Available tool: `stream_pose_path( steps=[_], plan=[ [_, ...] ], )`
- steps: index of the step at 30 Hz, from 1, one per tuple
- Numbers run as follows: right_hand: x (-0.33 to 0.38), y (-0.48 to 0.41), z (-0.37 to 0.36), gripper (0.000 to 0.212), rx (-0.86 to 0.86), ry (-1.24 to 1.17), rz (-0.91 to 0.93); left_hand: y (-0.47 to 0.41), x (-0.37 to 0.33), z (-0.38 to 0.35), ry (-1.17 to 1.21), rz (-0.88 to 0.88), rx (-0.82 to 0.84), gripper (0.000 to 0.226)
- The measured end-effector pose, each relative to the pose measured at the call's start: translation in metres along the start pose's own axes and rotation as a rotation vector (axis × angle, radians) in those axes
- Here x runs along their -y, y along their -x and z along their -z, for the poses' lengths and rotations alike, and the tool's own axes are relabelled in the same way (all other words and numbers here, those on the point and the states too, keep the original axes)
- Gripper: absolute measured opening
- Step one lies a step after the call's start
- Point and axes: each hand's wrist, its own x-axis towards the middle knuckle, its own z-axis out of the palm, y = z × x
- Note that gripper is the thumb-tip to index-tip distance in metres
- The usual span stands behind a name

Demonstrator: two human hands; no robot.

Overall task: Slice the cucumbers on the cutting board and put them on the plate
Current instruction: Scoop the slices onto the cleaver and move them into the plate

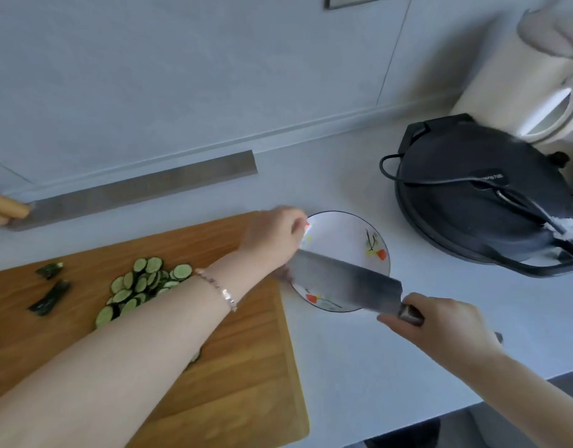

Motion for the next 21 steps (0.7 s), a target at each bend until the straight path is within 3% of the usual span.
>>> stream_pose_path(
  steps=[2,4,9,12,15,21],
  plan=[
    [0.02,0.0,-0.006,0.048,0.085,-0.279,-0.141,0.022,0.007,0.03,0.116,-0.022,-0.294,0.019],
    [0.047,0.0,-0.009,0.049,0.112,-0.504,-0.19,0.05,0.026,0.051,0.13,0.01,-0.445,0.023],
    [0.115,0.002,-0.023,0.045,0.327,-1.015,-0.236,0.134,0.1,0.06,0.03,0.354,-0.347,0.033],
    [0.146,0.011,-0.041,0.048,0.353,-1.088,-0.282,0.18,0.138,0.059,-0.022,0.508,-0.266,0.043],
    [0.163,0.024,-0.059,0.049,0.321,-1.012,-0.262,0.213,0.167,0.059,-0.047,0.578,-0.184,0.054],
    [0.164,0.043,-0.073,0.043,0.27,-0.866,-0.246,0.23,0.185,0.054,-0.033,0.503,-0.124,0.056]
  ],
)
